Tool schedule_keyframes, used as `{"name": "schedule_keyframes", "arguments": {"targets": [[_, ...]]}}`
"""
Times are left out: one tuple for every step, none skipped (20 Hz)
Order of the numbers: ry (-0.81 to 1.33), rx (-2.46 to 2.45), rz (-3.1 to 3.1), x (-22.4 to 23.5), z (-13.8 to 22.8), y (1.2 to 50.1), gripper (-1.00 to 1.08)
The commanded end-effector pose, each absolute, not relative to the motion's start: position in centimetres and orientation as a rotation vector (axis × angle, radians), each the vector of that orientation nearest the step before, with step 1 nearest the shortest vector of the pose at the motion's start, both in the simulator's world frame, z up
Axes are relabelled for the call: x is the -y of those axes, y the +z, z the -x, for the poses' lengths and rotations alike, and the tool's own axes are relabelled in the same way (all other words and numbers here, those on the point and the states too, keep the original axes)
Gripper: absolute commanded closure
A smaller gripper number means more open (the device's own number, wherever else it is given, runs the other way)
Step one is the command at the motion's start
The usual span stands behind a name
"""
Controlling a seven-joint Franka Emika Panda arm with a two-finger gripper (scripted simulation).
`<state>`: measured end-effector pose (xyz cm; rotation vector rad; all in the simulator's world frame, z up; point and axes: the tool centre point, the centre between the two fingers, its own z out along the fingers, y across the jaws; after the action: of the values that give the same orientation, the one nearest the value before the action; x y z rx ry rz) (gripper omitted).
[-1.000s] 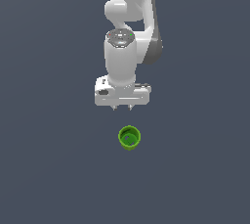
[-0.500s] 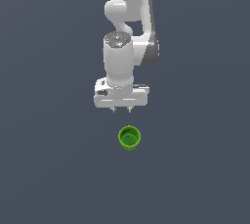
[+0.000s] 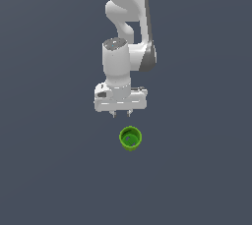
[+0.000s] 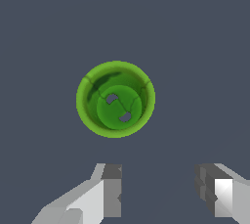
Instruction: Pick up the object and move it to a goal position.
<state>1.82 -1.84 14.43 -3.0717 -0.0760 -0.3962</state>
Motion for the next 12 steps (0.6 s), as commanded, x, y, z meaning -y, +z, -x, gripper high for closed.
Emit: {"name": "schedule_keyframes", "arguments": {"targets": [[-0.455,0.078,3.057,2.0,-2.1,13.9,-0.20],[-0.478,0.079,3.050,2.0,-2.2,13.7,-0.20],[-0.501,0.080,3.043,2.1,-2.3,13.5,-0.20],[-0.525,0.081,3.036,2.1,-2.4,13.3,-0.20],[-0.548,0.082,3.028,2.1,-2.5,13.1,-0.20],[-0.571,0.083,3.021,2.2,-2.7,12.8,-0.20],[-0.594,0.083,3.013,2.2,-2.8,12.6,-0.20],[-0.617,0.084,3.005,2.3,-2.9,12.4,-0.20],[-0.641,0.085,2.996,2.3,-3.1,12.2,-0.20],[-0.663,0.086,2.988,2.3,-3.2,12.1,-0.20],[-0.685,0.087,2.979,2.3,-3.4,11.9,-0.20],[-0.706,0.088,2.971,2.4,-3.5,11.7,-0.20]]}}
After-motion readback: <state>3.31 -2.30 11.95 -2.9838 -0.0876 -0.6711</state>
